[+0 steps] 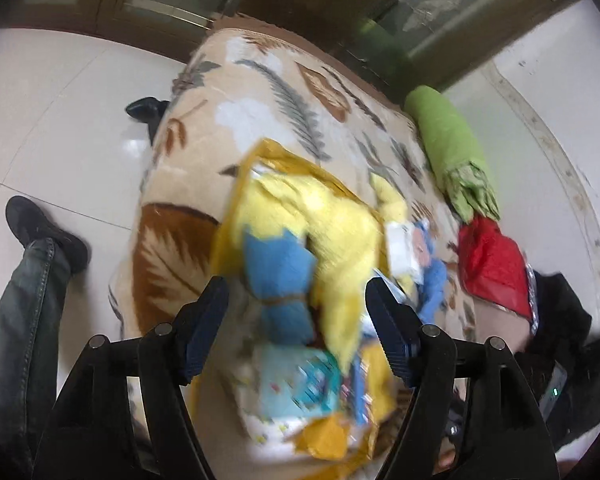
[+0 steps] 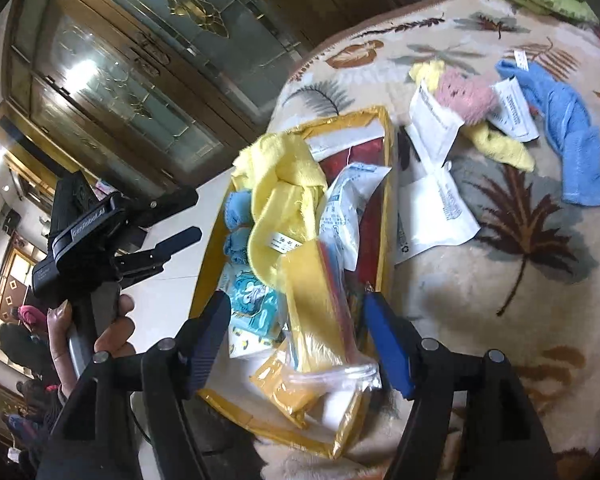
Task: Organize soft objects
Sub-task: 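Grasp the large blue towel with the right tool while the left tool grasps a white packet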
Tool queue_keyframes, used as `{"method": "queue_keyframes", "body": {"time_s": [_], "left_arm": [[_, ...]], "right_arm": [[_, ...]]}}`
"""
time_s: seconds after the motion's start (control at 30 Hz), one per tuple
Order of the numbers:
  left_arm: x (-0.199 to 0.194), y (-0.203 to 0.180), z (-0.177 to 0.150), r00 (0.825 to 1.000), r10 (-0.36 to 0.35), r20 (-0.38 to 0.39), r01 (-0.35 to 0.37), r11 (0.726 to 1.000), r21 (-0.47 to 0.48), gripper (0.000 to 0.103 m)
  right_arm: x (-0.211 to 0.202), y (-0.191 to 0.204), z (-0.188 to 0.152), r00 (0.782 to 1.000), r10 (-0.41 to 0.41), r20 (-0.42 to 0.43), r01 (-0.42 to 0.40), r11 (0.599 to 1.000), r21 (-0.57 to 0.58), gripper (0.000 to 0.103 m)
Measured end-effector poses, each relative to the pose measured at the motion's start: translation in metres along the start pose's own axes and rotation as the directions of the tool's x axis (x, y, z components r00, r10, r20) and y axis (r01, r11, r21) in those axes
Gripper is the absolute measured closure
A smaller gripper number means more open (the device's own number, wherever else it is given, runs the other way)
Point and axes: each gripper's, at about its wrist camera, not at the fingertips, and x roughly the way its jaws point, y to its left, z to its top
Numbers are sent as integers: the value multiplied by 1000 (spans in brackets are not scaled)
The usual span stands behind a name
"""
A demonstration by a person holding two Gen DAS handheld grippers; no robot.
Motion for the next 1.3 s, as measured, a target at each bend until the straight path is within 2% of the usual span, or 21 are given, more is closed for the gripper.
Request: {"method": "queue_keyframes", "body": {"time_s": [0.2, 0.37, 0.53, 0.73, 0.83, 0.9, 1.0, 1.1, 1.13, 1.17, 1.2, 1.23, 1.3], "left_arm": [[-10, -62, -34, 999, -23, 42, 18, 994, 108, 32], [25, -109, -47, 999, -18, -41, 25, 985, 170, 32], [60, -143, -50, 995, 23, -96, 0, 972, 235, 32], [106, -166, -52, 983, 118, -141, -69, 948, 312, 32], [129, -179, -56, 971, 182, -155, -113, 921, 374, 32], [146, -191, -61, 956, 246, -162, -153, 884, 442, 32], [178, -199, -64, 917, 357, -175, -230, 835, 500, 32], [209, -199, -67, 869, 465, -167, -308, 773, 554, 32], [221, -199, -69, 839, 522, -155, -347, 732, 587, 33], [227, -201, -73, 818, 560, -131, -376, 692, 616, 35], [234, -205, -79, 786, 614, -71, -422, 617, 664, 35], [239, -207, -82, 770, 637, -35, -442, 573, 690, 35], [237, -204, -78, 771, 636, -38, -456, 592, 664, 43]], "right_arm": [[-39, -21, -9, 997, -42, 66, 40, 999, 25, 32], [-67, -65, -8, 991, -82, 108, 69, 990, 119, 32], [-83, -98, 2, 984, -137, 117, 117, 980, 160, 32], [-88, -122, 23, 976, -184, 116, 162, 971, 173, 32], [-92, -133, 36, 966, -218, 138, 192, 965, 180, 32], [-90, -142, 47, 961, -237, 141, 209, 960, 188, 32], [-85, -152, 62, 957, -243, 156, 210, 957, 201, 32], [-76, -165, 76, 960, -235, 150, 196, 952, 235, 32], [-73, -168, 79, 961, -231, 151, 191, 951, 242, 32], [-69, -172, 86, 961, -234, 151, 192, 950, 247, 32], [-67, -173, 89, 959, -242, 148, 201, 947, 251, 32], [-63, -178, 94, 957, -249, 146, 206, 943, 263, 32], [-58, -185, 102, 959, -243, 144, 195, 938, 287, 32]]}}
